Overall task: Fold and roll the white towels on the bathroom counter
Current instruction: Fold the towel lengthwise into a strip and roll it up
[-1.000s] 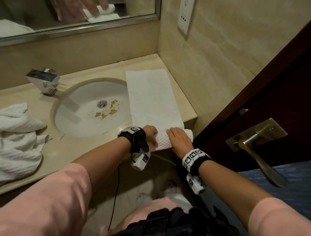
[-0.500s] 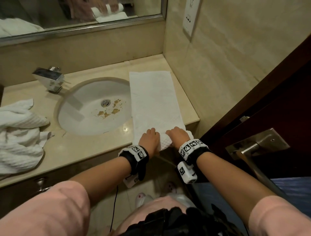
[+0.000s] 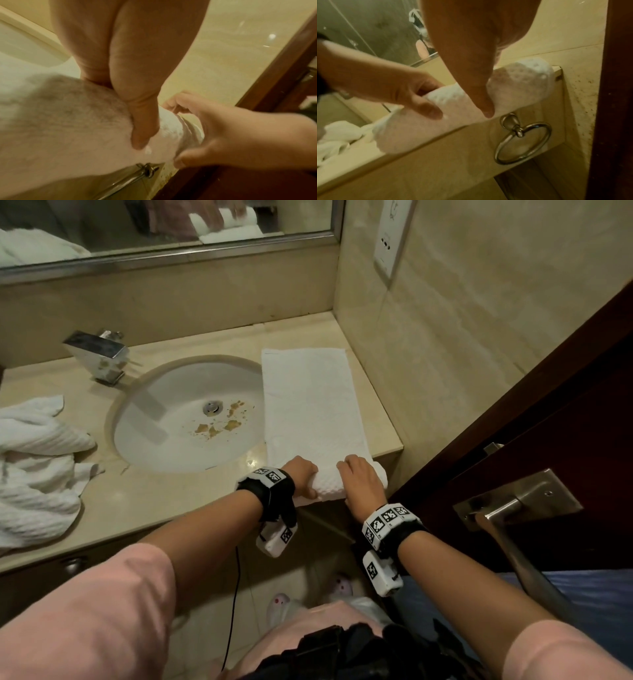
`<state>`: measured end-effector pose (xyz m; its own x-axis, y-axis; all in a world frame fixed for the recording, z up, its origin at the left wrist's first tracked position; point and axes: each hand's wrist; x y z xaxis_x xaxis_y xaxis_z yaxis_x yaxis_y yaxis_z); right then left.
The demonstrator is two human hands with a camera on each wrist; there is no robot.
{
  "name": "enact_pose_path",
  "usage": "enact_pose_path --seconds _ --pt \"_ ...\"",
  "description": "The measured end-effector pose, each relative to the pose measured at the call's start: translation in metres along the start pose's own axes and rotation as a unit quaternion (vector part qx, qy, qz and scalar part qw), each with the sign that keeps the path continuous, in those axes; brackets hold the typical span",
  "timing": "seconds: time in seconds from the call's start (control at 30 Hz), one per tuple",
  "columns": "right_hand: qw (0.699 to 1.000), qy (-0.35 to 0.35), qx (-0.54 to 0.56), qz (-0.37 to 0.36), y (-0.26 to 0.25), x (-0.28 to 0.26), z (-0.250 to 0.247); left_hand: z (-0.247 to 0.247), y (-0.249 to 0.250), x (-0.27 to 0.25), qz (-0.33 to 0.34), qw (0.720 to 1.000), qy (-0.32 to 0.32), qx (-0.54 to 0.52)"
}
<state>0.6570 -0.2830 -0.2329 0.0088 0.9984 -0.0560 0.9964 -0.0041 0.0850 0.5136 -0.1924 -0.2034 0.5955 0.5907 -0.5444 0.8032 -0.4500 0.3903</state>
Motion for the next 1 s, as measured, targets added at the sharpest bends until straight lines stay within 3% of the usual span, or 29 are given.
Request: enact_pose_path --seconds 0.2,0.47,0.53,0.67,0.73,0.83,0.97,1.0 --pt "0.999 -0.035 -0.023 0.001 0.004 0.013 -0.003 -0.008 -0.006 0.010 0.003 0.999 -0.050 -0.020" --pt "0.977 -0.200 -0.063 -0.042 0.008 0.052 -0.020 -0.009 -0.010 0.011 -0.023 0.997 -0.071 -0.019" --pt "0.968 -0.245 -0.047 -0.032 0.006 0.062 -0.025 -0.004 -0.008 0.008 -0.024 0.999 -0.045 0.015" --pt "0.955 -0.296 -0.002 0.002 0.009 0.084 -0.022 0.016 0.006 -0.002 -0.028 0.994 0.072 0.082" --pt "0.950 -0.311 0.014 0.002 0.012 0.093 -0.021 0.027 0.014 -0.008 -0.015 0.986 0.092 0.137" --pt "0.941 -0.337 0.015 -0.007 0.014 0.101 -0.023 0.032 0.012 -0.003 -0.041 0.988 0.092 0.114" --pt "0.948 -0.317 0.035 0.011 0.017 0.099 -0.021 0.029 0.008 0.008 -0.036 0.991 0.049 0.121" --pt "0.951 -0.304 0.042 0.017 0.017 0.094 -0.026 0.029 0.005 0.013 -0.022 0.990 0.072 0.120"
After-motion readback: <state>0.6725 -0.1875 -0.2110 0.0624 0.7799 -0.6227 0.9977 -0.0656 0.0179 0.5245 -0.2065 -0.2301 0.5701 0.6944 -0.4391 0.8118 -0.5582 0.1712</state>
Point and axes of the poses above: each hand's wrist, its own x-axis towards the middle knuckle, its own z-axis out of the palm, y = z × x, and after that the axes turned 10 degrees about -x, right-handed
